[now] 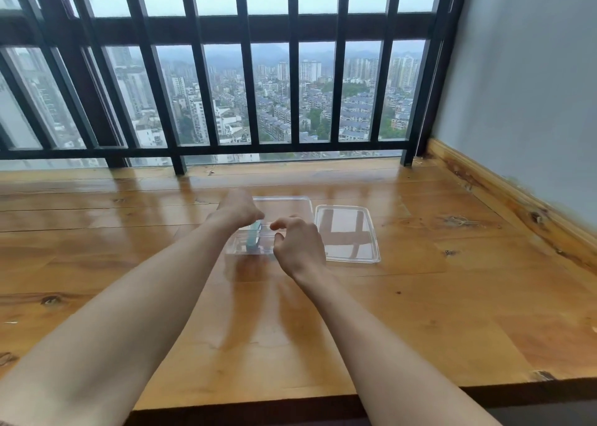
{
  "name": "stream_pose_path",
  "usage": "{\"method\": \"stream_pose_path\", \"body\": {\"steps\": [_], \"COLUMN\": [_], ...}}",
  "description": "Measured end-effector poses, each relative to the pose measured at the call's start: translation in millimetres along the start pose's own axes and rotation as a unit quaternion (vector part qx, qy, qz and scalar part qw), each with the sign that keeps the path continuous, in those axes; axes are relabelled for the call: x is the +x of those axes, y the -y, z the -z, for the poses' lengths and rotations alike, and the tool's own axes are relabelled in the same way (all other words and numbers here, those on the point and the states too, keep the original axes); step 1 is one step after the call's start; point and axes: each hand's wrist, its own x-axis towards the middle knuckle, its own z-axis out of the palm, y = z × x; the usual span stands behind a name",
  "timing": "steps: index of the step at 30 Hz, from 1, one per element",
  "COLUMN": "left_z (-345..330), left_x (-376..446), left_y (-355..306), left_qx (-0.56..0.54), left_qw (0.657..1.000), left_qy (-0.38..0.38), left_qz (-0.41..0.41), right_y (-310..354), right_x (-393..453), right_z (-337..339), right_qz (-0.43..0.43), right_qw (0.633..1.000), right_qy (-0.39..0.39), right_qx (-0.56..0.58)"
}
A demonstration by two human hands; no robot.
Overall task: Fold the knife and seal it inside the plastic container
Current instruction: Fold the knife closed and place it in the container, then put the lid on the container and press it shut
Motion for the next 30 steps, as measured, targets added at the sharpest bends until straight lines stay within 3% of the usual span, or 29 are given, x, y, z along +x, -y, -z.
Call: {"method": "stream_pose_path", "body": {"steps": [12,20,30], "left_z": [-29.7,-35.8,-39.2], "left_x": [-60.3,-65.4,-63.5], "left_y": [17.7,24.7,25.2], "left_qx": [-0.088,-0.111,-0.144], "left_qw": [0.987,0.980,0.976], "left_qy": [-0.087,-0.100,-0.100], "left_qz": [-0.105,-0.135,-0.129], "right_y": [-7.5,-22.4,-60.4], "right_x": [-4.6,-3.4,-9.2], "right_z": [13.3,28.5,26.5], "right_qz": [0.015,-0.032,-0.044], "right_qw": [1.000,0.991,0.969], "right_qy": [0.013,-0.076,0.034], "right_qx": [-0.009,-0.102,-0.239]}}
